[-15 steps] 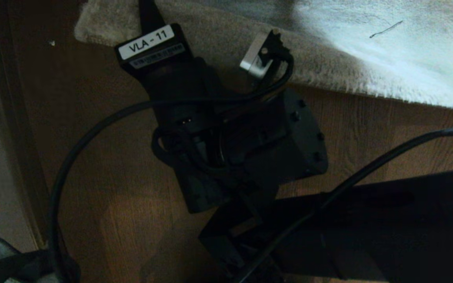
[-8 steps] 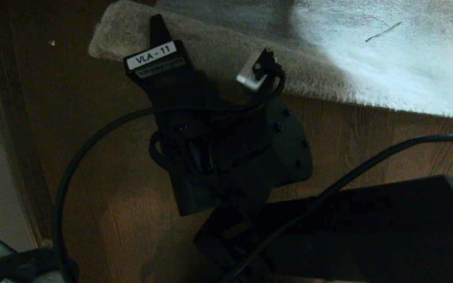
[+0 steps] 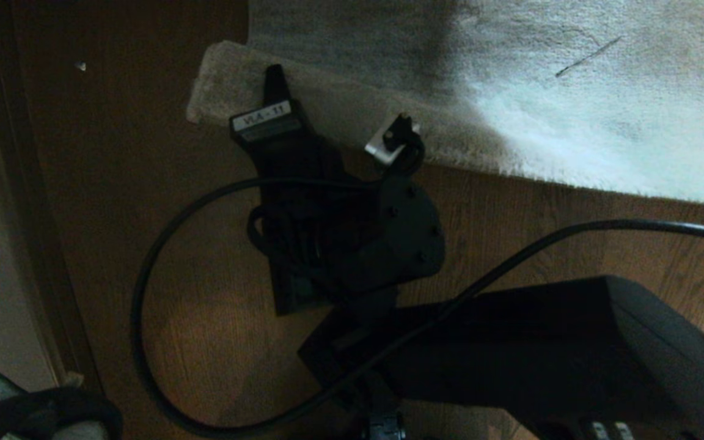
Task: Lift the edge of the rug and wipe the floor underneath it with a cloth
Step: Lay down the carpet
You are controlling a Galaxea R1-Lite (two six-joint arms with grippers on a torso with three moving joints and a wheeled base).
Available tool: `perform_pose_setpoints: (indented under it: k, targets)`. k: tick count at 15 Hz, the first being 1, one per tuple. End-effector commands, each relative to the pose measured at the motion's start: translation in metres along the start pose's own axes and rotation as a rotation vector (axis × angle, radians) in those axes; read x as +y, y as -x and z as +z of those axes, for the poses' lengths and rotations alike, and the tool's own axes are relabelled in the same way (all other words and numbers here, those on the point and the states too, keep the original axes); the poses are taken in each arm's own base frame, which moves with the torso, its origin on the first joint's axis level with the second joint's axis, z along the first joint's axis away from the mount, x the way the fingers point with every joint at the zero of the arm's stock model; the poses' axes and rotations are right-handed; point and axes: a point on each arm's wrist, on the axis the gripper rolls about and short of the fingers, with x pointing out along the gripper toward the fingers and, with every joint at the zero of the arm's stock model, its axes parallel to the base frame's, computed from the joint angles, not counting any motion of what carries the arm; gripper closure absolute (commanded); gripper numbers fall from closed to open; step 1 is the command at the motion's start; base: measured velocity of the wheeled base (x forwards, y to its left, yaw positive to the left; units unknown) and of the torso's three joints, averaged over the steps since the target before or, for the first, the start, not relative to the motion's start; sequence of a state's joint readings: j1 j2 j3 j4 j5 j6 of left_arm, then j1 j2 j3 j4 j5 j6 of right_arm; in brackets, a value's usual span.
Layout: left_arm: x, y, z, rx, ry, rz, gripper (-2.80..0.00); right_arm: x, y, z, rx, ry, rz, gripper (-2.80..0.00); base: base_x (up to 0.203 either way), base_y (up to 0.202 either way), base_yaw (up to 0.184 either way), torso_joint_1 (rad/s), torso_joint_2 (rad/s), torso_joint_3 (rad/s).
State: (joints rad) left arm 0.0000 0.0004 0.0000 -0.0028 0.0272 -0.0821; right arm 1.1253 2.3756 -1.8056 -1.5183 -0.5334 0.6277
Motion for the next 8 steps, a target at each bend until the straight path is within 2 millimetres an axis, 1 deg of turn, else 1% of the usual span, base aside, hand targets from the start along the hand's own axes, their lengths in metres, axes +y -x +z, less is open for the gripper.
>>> perform_pose_setpoints:
  k: [1,3,8]
  targets:
    - [0.000,0.000,0.000,-0.001,0.001,0.000,0.00,-0.012,-0.009,0.014,-0.068,0.003,0.009,0.00,0.000,0.000,0.000,0.000,0.00,0.000]
    - [0.000,0.000,0.000,-0.001,0.001,0.000,0.00,-0.023,-0.020,0.027,-0.109,0.021,-0.001,0.00,0.000,0.000,0.000,0.000,0.00,0.000]
    - [0.000,0.000,0.000,-0.001,0.001,0.000,0.00,-0.035,-0.029,0.040,-0.150,0.022,-0.011,0.00,0.000,0.000,0.000,0.000,0.00,0.000]
